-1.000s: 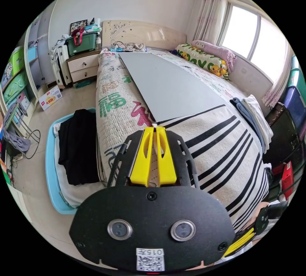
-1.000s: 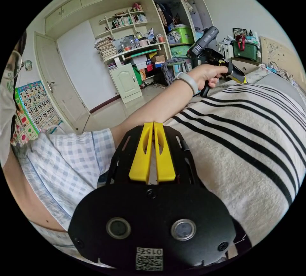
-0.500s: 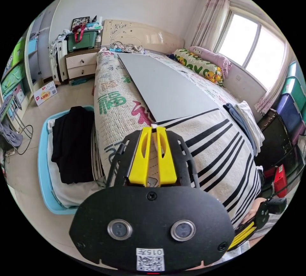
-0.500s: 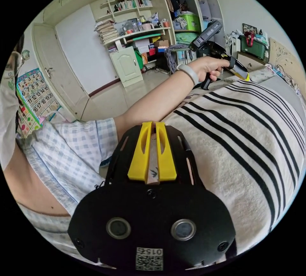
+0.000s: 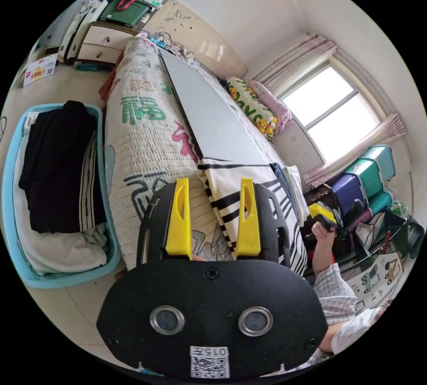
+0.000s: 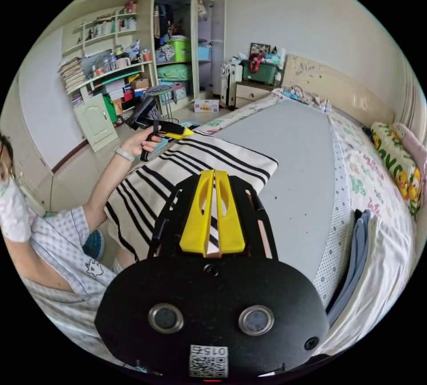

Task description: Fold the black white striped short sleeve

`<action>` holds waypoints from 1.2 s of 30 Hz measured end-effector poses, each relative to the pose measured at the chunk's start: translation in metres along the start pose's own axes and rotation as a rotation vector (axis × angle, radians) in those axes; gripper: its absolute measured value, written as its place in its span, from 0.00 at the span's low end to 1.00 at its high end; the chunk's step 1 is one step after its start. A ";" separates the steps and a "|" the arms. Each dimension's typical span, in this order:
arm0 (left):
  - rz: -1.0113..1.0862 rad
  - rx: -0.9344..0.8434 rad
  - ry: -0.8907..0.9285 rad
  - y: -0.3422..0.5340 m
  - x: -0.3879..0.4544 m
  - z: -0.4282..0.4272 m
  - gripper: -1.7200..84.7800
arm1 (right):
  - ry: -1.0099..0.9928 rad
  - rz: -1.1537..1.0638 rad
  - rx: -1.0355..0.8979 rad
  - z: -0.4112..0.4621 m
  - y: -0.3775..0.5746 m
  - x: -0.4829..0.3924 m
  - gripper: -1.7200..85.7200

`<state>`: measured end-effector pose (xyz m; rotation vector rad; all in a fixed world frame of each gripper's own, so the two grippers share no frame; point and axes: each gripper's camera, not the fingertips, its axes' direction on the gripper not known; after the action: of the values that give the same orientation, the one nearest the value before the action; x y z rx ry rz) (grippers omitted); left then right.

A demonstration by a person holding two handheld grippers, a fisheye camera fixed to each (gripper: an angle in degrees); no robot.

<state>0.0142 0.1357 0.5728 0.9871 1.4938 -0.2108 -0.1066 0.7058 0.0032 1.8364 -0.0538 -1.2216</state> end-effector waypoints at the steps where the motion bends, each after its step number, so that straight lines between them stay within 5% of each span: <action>1: 0.003 0.000 0.002 -0.001 -0.004 0.001 0.21 | -0.029 0.038 -0.064 0.014 -0.008 0.009 0.02; 5: -0.043 0.028 0.091 -0.003 -0.035 -0.002 0.21 | 0.008 0.090 -0.239 0.056 -0.026 0.015 0.01; 11: -0.063 0.020 0.107 -0.019 -0.061 0.000 0.19 | 0.147 -0.038 -0.266 0.074 -0.048 -0.014 0.01; 20: -0.095 0.020 0.128 -0.051 -0.103 -0.027 0.14 | 0.087 -0.052 -0.256 0.066 -0.057 0.003 0.02; 28: -0.063 -0.003 0.152 -0.099 -0.127 -0.068 0.11 | 0.020 0.246 -0.126 0.036 -0.038 0.108 0.16; 36: -0.039 0.011 0.129 -0.150 -0.142 -0.128 0.10 | -0.245 0.450 -0.178 0.073 -0.022 0.171 0.14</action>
<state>-0.1991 0.0640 0.6636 0.9963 1.6323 -0.1866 -0.0830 0.5895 -0.1417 1.4141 -0.4563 -1.0814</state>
